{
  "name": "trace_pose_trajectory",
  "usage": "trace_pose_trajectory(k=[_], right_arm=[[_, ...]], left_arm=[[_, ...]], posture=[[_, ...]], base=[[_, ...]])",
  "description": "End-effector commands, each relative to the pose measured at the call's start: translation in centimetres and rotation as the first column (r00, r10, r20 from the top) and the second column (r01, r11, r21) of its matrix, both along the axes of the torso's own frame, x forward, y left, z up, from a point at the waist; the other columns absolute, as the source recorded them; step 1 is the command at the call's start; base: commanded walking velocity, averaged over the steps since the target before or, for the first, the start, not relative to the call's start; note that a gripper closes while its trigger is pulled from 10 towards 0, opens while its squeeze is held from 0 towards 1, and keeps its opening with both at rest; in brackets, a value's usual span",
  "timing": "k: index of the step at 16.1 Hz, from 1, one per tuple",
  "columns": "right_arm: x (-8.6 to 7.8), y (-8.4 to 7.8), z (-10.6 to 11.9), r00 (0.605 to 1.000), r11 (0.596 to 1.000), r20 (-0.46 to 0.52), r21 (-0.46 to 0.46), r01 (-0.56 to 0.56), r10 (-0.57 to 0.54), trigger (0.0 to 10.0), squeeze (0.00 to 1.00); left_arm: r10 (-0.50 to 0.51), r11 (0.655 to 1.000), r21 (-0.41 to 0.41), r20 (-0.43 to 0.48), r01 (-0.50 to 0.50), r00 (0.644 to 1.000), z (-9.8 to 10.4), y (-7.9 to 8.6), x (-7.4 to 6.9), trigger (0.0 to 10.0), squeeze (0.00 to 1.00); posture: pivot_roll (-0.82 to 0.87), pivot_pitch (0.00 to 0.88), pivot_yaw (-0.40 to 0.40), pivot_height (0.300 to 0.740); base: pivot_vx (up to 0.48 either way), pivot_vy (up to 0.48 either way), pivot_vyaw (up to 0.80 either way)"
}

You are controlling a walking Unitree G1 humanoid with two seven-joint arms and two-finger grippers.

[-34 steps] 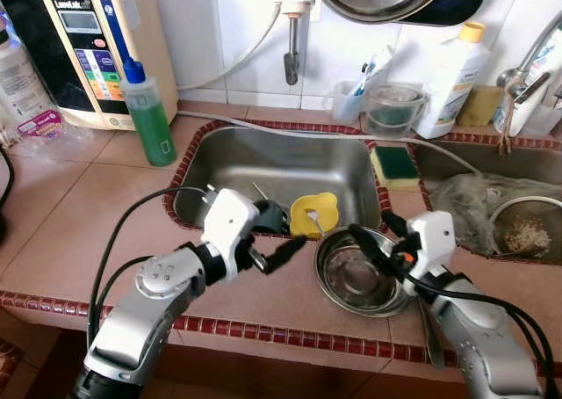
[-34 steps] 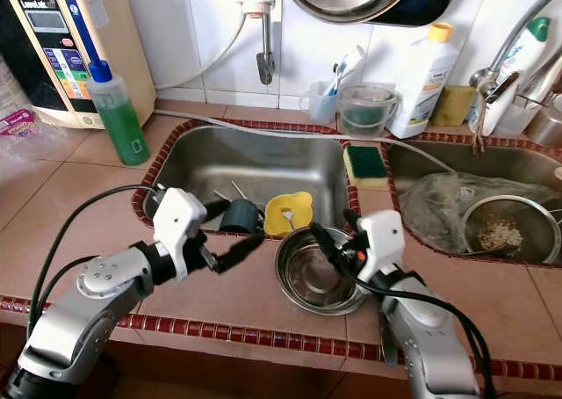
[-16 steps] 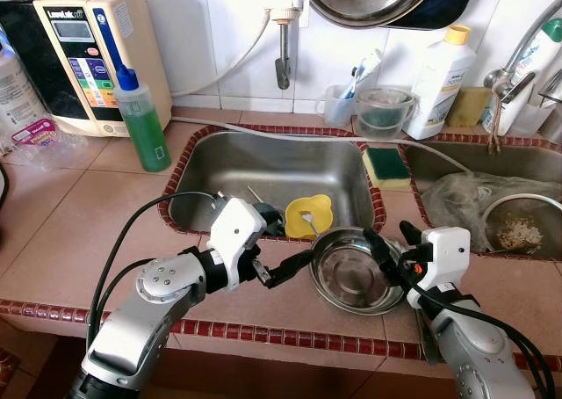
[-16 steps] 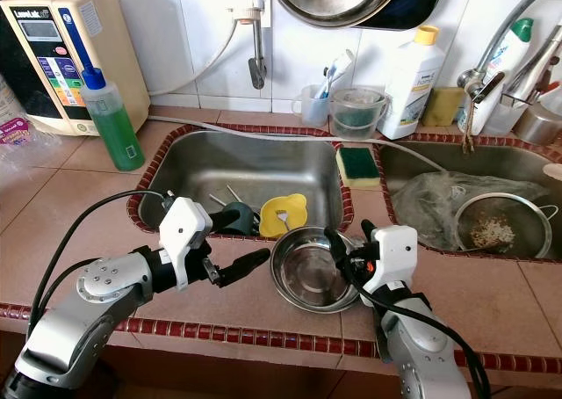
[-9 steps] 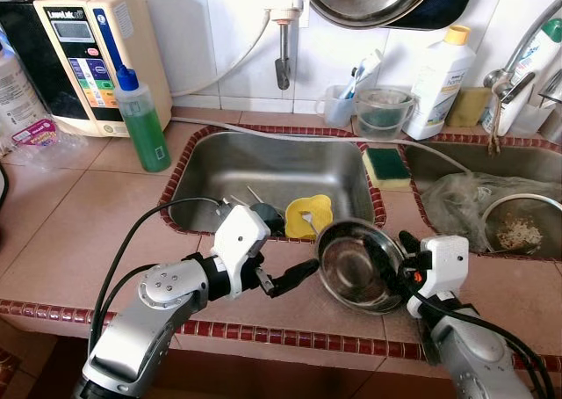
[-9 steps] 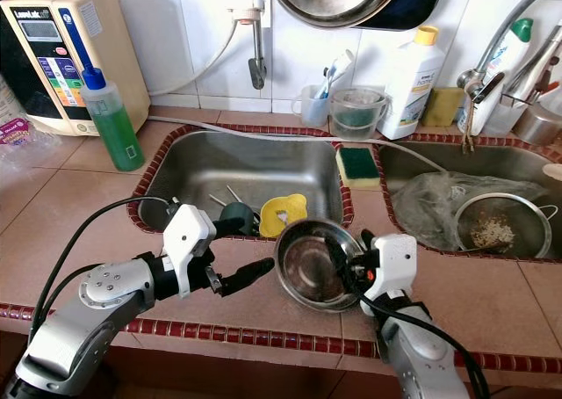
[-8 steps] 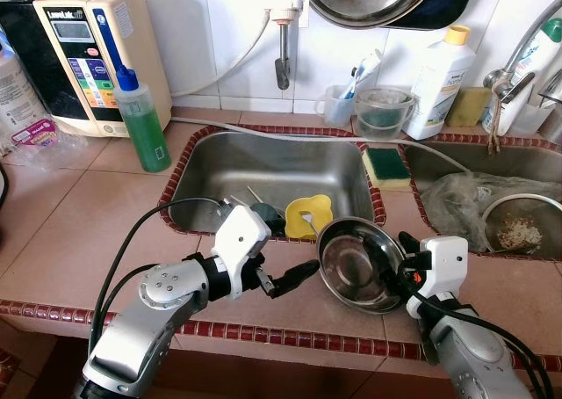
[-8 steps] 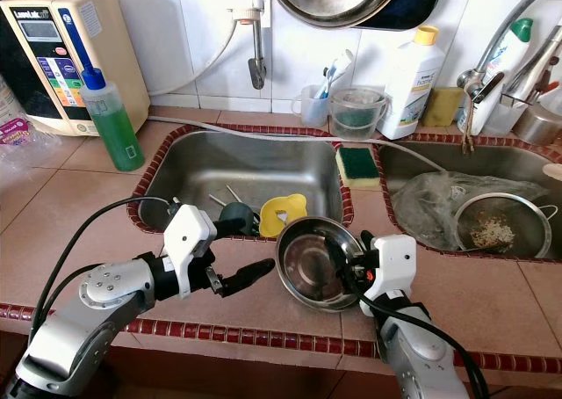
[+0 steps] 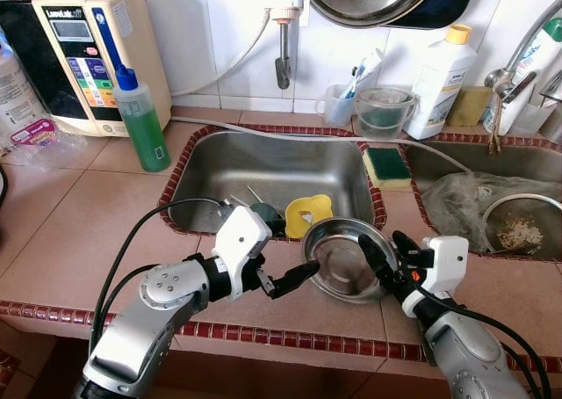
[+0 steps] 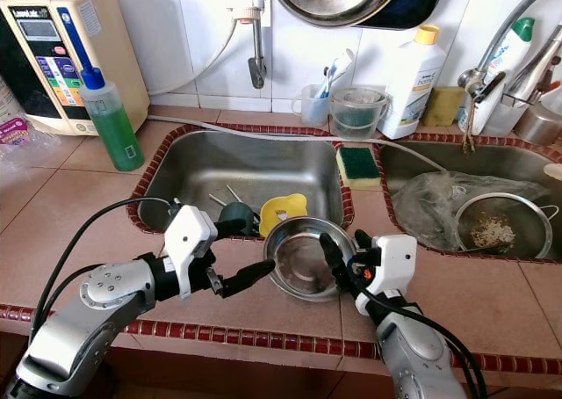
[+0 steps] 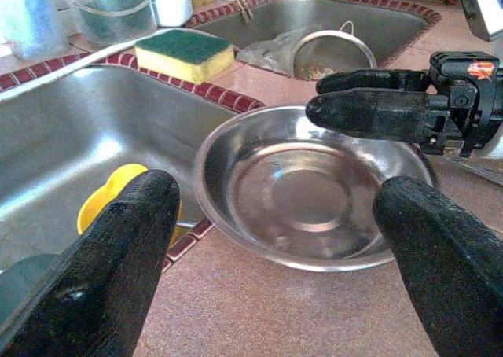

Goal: Kitchen organization

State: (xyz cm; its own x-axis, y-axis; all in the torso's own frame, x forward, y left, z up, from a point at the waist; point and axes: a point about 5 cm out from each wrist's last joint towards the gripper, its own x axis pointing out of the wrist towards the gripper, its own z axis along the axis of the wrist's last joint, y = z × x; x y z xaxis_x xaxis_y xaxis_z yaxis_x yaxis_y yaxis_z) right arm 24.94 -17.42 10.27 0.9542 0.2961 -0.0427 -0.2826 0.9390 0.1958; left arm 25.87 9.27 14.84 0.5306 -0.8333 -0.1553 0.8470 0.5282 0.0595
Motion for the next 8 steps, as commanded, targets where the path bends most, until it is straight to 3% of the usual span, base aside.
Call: trace_pose_trajectory(k=[1, 8], right_arm=[[-0.2, -0.12, 0.76, 1.0, 1.0, 0.027, 0.009, -0.006, 0.006, 10.0, 0.0], [-0.82, -0.54, 1.46, 0.997, 0.997, 0.059, 0.062, -0.05, 0.047, 10.0, 0.0]], left_arm=[[-0.002, 1.0, 0.0, 0.017, 0.002, 1.0, 0.56, 0.01, 0.04, 10.0, 0.0], [0.002, 1.0, -0.004, 0.018, -0.002, 1.0, 0.63, -0.11, 0.27, 10.0, 0.0]], posture=[[-0.16, 0.038, 0.03, 0.74], [-0.18, 0.041, 0.033, 0.74]], base=[[0.0, 0.0, 0.0], [0.0, 0.0, 0.0]])
